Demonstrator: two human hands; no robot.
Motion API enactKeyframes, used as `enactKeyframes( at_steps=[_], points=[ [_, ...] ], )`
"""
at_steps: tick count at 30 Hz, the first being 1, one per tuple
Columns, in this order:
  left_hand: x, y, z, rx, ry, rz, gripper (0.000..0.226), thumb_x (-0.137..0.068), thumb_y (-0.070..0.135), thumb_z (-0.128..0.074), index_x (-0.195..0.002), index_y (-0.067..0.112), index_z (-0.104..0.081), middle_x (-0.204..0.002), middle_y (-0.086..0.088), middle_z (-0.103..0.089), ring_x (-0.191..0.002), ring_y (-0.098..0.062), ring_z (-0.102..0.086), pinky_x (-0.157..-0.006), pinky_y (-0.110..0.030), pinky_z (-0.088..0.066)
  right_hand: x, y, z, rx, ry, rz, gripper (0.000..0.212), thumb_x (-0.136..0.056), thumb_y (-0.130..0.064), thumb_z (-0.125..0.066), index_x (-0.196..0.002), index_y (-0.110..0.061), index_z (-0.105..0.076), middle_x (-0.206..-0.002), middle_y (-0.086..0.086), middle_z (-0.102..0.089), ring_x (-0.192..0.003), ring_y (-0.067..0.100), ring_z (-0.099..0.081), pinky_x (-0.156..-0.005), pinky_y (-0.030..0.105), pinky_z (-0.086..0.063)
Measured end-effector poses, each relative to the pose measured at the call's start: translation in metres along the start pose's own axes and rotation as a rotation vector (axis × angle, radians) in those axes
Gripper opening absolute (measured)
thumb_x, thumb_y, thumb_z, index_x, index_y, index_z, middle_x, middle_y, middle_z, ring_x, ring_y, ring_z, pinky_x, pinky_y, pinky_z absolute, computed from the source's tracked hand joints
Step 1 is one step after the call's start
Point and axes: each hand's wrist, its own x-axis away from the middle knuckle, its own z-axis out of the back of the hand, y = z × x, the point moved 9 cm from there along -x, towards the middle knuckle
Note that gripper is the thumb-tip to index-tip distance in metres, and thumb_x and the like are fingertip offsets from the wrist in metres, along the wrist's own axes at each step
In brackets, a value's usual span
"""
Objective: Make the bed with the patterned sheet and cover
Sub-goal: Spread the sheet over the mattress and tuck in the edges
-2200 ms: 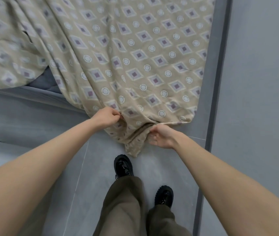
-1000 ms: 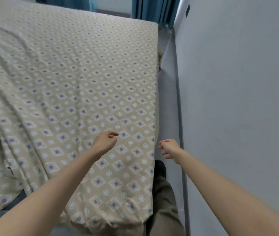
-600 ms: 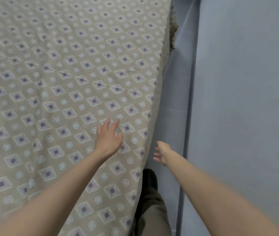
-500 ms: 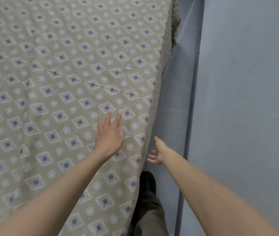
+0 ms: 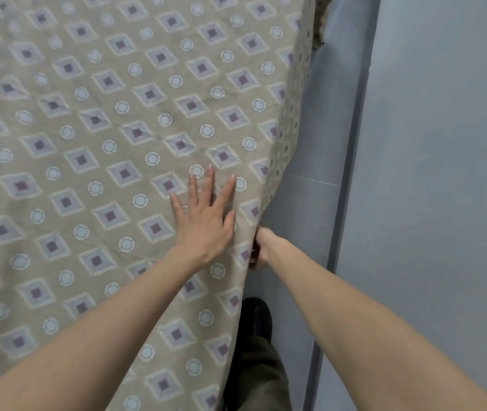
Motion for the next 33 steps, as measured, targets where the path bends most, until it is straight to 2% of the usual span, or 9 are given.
enactKeyframes(
  at_steps=[3, 10, 13, 17, 23, 26, 29, 31, 33],
  points=[
    [-0.001, -0.001, 0.0, 0.016, 0.003, -0.013, 0.062, -0.1, 0.041, -0.027, -0.146, 0.046, 0.014, -0.152, 0.008, 0.033, -0.139, -0.022, 0.034, -0.11, -0.056, 0.016, 0.0, -0.015, -0.008, -0.083, -0.054, -0.013, 0.07, -0.075, -0.072, -0.052, -0.105, -0.011, -0.07, -0.1, 0.009, -0.072, -0.093, 0.026, -0.068, -0.081, 0.039, -0.055],
    [-0.001, -0.002, 0.002, 0.017, 0.012, -0.013, 0.064, -0.099, 0.039, -0.031, -0.147, 0.045, 0.011, -0.154, 0.009, 0.029, -0.141, -0.022, 0.029, -0.112, -0.057, 0.012, -0.007, -0.036, -0.005, -0.014, -0.044, 0.016, 0.034, -0.081, -0.046, -0.065, -0.094, -0.015, -0.066, -0.101, 0.002, -0.07, -0.086, 0.022, -0.066, -0.078, 0.031, -0.053],
    [0.001, -0.003, 0.005, 0.021, 0.031, -0.016, 0.063, -0.099, 0.038, -0.029, -0.147, 0.042, 0.012, -0.154, 0.011, 0.028, -0.141, -0.02, 0.03, -0.113, -0.057, 0.012, -0.014, -0.037, 0.002, -0.112, 0.019, 0.083, 0.031, -0.085, -0.041, -0.061, -0.088, -0.011, -0.068, -0.078, 0.005, -0.071, -0.065, 0.021, -0.068, -0.069, 0.031, -0.054],
    [-0.004, 0.001, 0.006, -0.003, 0.048, -0.028, 0.061, -0.099, 0.041, -0.027, -0.147, 0.044, 0.011, -0.154, 0.009, 0.028, -0.14, -0.023, 0.031, -0.111, -0.058, 0.016, -0.022, -0.043, 0.011, -0.124, 0.138, 0.163, 0.037, -0.084, -0.038, -0.061, -0.107, -0.01, -0.067, -0.1, 0.009, -0.071, -0.091, 0.026, -0.067, -0.084, 0.036, -0.055],
    [-0.008, -0.002, 0.001, -0.004, 0.084, -0.034, 0.058, -0.099, 0.046, -0.021, -0.144, 0.048, 0.015, -0.153, 0.01, 0.031, -0.14, -0.022, 0.032, -0.109, -0.06, 0.019, -0.033, -0.022, 0.029, -0.018, 0.173, 0.105, 0.023, -0.099, -0.024, -0.041, -0.085, -0.009, -0.051, -0.077, 0.006, -0.053, -0.061, 0.016, -0.048, -0.039, 0.02, -0.043],
    [-0.006, -0.005, -0.002, -0.01, 0.097, -0.058, 0.057, -0.099, 0.047, -0.02, -0.145, 0.047, 0.013, -0.153, 0.009, 0.032, -0.139, -0.022, 0.034, -0.109, -0.06, 0.019, -0.045, 0.018, 0.031, -0.032, 0.152, 0.12, 0.026, -0.101, -0.021, -0.033, -0.107, -0.005, -0.054, -0.079, 0.007, -0.058, -0.063, 0.017, -0.054, -0.049, 0.026, -0.047],
    [-0.002, -0.008, -0.001, -0.007, 0.112, -0.084, 0.056, -0.1, 0.046, -0.022, -0.146, 0.047, 0.01, -0.153, 0.009, 0.03, -0.139, -0.021, 0.033, -0.11, -0.059, 0.019, -0.042, 0.03, 0.011, -0.112, 0.009, 0.122, 0.046, -0.097, -0.047, -0.039, -0.084, -0.008, -0.06, -0.059, 0.007, -0.064, -0.05, 0.018, -0.062, -0.047, 0.022, -0.05],
    [0.002, -0.013, 0.001, 0.009, 0.136, -0.074, 0.056, -0.1, 0.045, -0.024, -0.145, 0.048, 0.01, -0.154, 0.01, 0.03, -0.14, -0.02, 0.033, -0.11, -0.058, 0.018, -0.042, 0.013, 0.0, -0.213, -0.06, 0.178, 0.065, -0.084, -0.068, -0.043, -0.098, -0.01, -0.068, -0.08, 0.011, -0.073, -0.074, 0.024, -0.071, -0.072, 0.036, -0.058],
    [0.007, -0.019, 0.003, 0.015, 0.148, -0.058, 0.056, -0.101, 0.043, -0.024, -0.145, 0.047, 0.01, -0.154, 0.01, 0.029, -0.14, -0.02, 0.033, -0.11, -0.058, 0.019, -0.044, -0.012, 0.0, -0.291, -0.013, 0.299, 0.069, -0.079, -0.069, -0.047, -0.116, -0.014, -0.066, -0.106, 0.013, -0.071, -0.1, 0.033, -0.067, -0.094, 0.049, -0.05]
  ],
)
